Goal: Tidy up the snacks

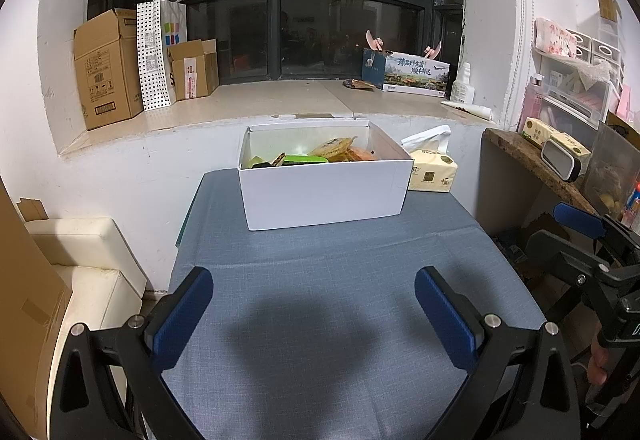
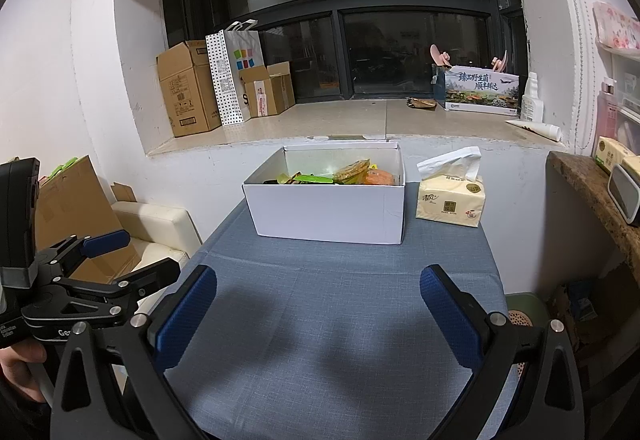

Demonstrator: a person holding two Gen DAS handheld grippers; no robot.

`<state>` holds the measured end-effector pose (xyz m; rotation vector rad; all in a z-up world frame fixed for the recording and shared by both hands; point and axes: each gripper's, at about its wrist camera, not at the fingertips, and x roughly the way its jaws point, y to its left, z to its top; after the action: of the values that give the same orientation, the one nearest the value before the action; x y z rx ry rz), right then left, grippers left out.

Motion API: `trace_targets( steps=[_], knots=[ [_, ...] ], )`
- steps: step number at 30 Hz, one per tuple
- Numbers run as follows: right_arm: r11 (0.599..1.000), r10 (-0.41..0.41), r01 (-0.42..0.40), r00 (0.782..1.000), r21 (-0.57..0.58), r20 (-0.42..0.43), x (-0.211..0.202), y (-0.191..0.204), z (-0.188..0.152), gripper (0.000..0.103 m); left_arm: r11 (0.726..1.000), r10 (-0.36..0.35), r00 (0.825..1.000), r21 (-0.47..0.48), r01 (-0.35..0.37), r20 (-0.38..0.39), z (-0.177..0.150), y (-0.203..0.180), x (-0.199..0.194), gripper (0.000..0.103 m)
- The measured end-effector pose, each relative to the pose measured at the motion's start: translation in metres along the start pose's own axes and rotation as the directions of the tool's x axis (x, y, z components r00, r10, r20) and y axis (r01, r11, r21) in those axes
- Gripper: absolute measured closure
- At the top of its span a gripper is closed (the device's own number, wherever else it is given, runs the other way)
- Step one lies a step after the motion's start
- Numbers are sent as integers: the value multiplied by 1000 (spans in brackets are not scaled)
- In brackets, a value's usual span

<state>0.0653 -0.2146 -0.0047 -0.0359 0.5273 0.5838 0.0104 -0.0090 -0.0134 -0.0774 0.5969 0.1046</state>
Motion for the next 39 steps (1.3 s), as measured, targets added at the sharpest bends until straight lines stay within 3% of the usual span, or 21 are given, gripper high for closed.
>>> trace_targets(
  steps=[39],
  knots=[
    [1000,1,-1,1000,0,-14,2,1,-3,0,1000,0,1000,0,0,-2,-1,2,0,0]
  ],
)
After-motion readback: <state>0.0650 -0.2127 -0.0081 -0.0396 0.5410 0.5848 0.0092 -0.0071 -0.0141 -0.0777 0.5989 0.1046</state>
